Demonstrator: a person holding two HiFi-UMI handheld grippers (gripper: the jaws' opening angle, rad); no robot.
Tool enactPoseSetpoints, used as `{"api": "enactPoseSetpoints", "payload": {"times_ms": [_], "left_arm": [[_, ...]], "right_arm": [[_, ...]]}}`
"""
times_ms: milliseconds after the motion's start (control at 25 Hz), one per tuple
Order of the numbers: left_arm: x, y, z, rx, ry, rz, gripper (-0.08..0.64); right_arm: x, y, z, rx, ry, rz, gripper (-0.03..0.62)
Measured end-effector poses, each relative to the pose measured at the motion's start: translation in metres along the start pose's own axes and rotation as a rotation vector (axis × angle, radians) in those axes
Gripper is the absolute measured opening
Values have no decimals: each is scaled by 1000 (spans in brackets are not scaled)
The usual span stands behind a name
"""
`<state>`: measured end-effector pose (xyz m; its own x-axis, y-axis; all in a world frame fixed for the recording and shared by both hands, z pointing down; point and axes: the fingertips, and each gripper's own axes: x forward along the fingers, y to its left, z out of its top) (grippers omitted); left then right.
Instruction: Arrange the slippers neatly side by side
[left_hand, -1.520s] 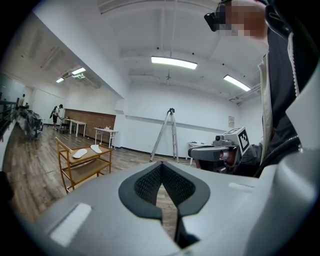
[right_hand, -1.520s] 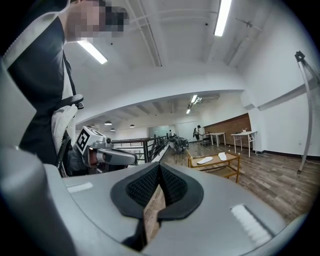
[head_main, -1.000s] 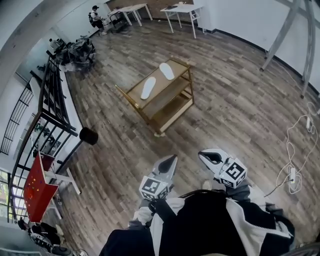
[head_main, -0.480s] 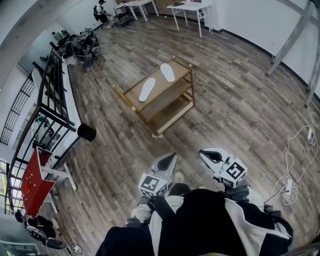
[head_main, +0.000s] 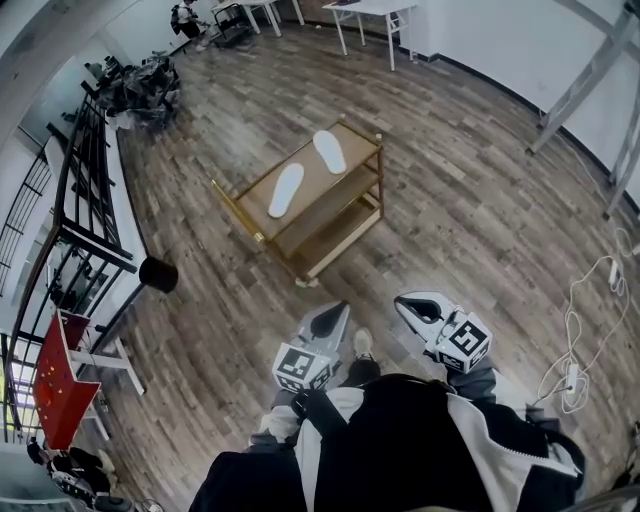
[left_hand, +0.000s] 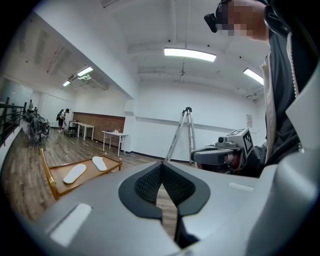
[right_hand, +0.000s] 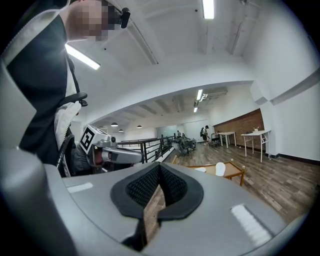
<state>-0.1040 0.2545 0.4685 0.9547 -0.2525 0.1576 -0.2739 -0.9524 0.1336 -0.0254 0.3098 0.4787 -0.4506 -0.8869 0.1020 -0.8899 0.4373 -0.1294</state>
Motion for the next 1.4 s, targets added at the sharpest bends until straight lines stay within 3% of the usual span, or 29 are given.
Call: {"api": "enactPoseSetpoints", "payload": {"times_ms": [480,920,1120,1400], "left_arm": [[57,149,49,18,-50,-42,14],[115,215,45,-33,-32,-31,14],[157,245,49,-40,-21,15,14],[236,306,74,-57,-40,171,14]], "right_arm": [[138,-89,48,-48,1,-26,5],[185,-159,46,-28,39,-44,5],[212,-209,45,-4,44,14,5],[268,-308,69,-34,34,179,5]]}}
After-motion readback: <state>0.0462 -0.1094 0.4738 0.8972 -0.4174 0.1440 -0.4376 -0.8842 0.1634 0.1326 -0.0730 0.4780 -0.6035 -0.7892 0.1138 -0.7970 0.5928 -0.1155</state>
